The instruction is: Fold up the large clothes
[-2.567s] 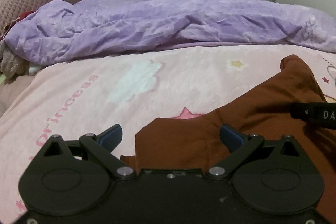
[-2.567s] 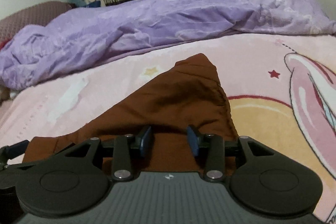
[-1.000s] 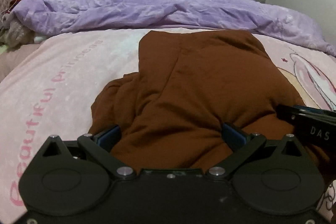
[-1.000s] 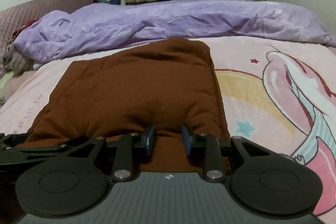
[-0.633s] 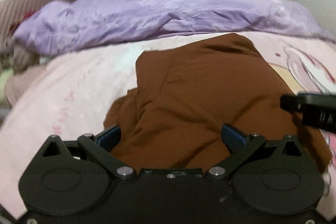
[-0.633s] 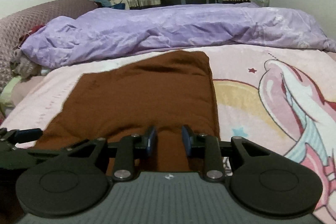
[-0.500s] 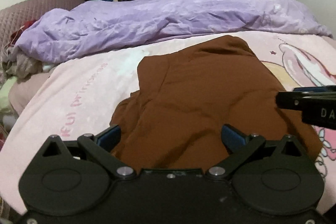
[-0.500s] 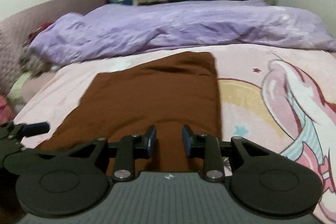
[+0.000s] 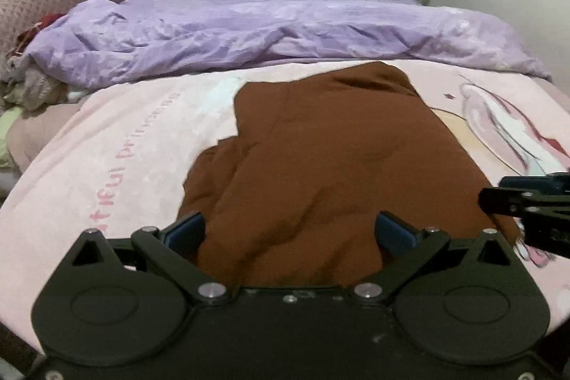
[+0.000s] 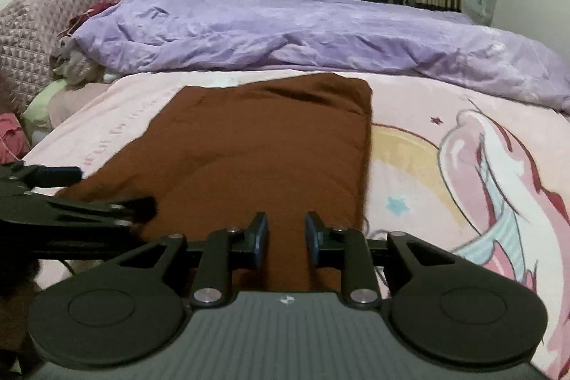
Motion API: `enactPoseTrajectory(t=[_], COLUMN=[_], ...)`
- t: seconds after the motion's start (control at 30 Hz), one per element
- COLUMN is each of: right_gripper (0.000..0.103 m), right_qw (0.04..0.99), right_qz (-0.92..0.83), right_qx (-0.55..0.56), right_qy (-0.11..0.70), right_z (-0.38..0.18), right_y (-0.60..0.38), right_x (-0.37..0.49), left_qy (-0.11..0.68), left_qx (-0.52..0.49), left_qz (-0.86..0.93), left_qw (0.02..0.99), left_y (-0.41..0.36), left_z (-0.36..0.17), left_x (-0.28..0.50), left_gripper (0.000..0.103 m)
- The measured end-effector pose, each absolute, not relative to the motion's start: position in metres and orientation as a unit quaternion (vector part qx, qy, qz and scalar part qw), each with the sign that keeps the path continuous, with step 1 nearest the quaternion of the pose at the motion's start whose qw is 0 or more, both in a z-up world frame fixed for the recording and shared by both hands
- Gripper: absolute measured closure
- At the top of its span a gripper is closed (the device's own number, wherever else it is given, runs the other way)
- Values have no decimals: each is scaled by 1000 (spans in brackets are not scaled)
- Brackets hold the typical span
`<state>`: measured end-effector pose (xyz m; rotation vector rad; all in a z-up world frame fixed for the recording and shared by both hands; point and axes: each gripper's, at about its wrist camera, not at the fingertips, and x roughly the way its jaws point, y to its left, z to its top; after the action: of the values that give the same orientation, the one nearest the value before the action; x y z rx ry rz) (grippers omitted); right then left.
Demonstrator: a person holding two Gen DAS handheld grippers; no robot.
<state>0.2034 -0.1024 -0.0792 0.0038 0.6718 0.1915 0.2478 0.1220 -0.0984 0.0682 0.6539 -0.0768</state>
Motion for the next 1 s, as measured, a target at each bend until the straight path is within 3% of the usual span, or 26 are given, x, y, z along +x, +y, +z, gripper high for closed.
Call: enactPoseTrajectory(t=[0.17,0.33,0.37,0.4,0.43,0.47,0.77,0.87,1.0], right_gripper=[73,69,63,46,20,12,11,2,0], right_qw=[935,942,944,948,952,954,913,897,891], right_qz=[95,100,99,90,74,60,111,140,144], right_qx=[19,23,31,39,48,52,182,202,209], right_qy=[342,321,312,302,292,290,349,367,377], right_z=[-107,-89,-85,-82,-80,-80,-109,-123,-132], right_y=[-106,-111,-116,-121,-127,-131,-168,-163,-153], right_x=[209,204,204,206,209,213,267,289,310], left_qy=[358,326,314,309,314,327,425,438,457], left_qx=[30,47,45,40,31,17,-149,-143,-159], left_qz=[-47,-53,-40,-23,-10,-5,-38,-50,-84], left_qw=[932,943,947,950,949,945,892,886,871], left_y=[127,131,137,145,154,165,206,195,202], left_z=[-139,-108,-100,-94,-92,-93,-136,-142,-148], left_x=[262,258,260,265,274,284,364,375,386], left_gripper=[0,0,0,0,0,0,0,0,0])
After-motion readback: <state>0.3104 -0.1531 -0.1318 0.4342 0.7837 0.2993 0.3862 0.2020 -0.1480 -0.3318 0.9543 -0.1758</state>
